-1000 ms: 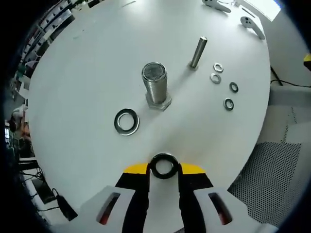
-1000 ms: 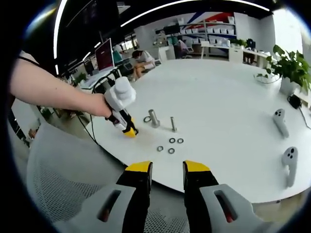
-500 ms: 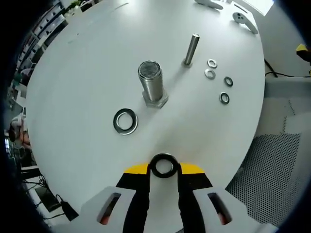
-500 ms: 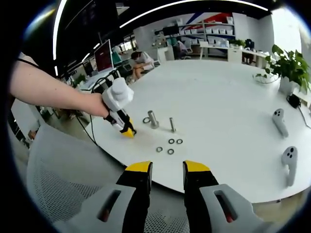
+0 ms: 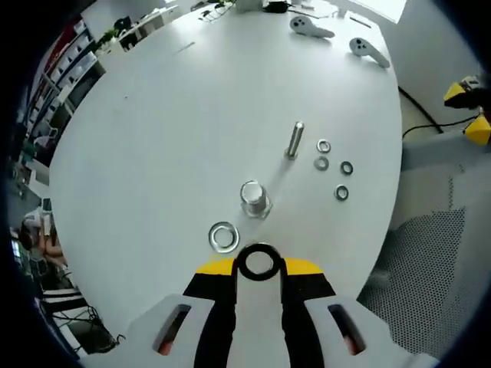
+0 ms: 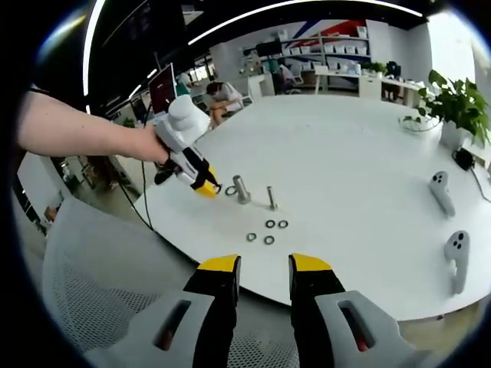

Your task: Place the washer onto the threaded stud by aligning its center hole with the stud, sliding it down to the base, and recovering from edge contact or off-axis alignment until the washer reaches the visible bottom stop.

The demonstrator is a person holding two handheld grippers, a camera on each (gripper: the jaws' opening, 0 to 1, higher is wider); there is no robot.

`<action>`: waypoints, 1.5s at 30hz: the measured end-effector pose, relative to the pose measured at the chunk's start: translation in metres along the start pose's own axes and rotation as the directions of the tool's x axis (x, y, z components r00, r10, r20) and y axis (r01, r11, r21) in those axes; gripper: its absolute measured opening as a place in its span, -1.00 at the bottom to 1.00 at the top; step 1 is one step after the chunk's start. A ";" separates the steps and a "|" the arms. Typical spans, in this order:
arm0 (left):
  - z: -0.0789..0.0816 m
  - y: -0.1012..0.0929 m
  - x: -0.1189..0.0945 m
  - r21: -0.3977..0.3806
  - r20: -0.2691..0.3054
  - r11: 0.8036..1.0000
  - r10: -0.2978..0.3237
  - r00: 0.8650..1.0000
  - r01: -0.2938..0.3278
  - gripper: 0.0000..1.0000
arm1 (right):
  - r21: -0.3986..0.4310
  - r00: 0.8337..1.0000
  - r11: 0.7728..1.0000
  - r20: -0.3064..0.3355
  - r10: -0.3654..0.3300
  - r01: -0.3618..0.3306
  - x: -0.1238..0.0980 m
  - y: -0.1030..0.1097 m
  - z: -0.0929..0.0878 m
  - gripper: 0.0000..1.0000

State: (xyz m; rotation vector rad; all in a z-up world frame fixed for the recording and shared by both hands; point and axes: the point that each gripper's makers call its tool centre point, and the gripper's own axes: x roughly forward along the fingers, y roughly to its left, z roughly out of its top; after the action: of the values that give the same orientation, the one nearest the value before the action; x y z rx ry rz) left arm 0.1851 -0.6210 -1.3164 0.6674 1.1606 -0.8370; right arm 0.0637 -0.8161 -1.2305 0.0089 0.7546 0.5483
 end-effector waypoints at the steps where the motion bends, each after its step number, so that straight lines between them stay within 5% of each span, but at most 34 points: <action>1: 0.003 0.000 -0.001 0.001 0.005 1.000 -0.002 1.000 0.002 -0.62 | 0.000 1.000 1.000 0.000 0.000 0.000 0.000 0.000 0.000 -0.45; 14: 0.047 -0.003 -0.010 0.029 0.081 0.999 -0.024 0.996 0.022 -0.62 | 0.000 1.000 1.000 0.003 0.002 -0.002 0.000 0.000 0.001 -0.45; 45: 0.044 0.000 0.036 0.146 -0.054 0.989 -0.032 0.998 0.039 -0.62 | 0.009 1.000 1.000 0.007 -0.006 0.006 0.000 -0.003 0.001 -0.46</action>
State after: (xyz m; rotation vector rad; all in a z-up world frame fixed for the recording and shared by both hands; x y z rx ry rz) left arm 0.2141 -0.6646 -1.3390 0.7951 1.1674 -0.9471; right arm 0.0653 -0.8185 -1.2302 0.0170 0.7505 0.5388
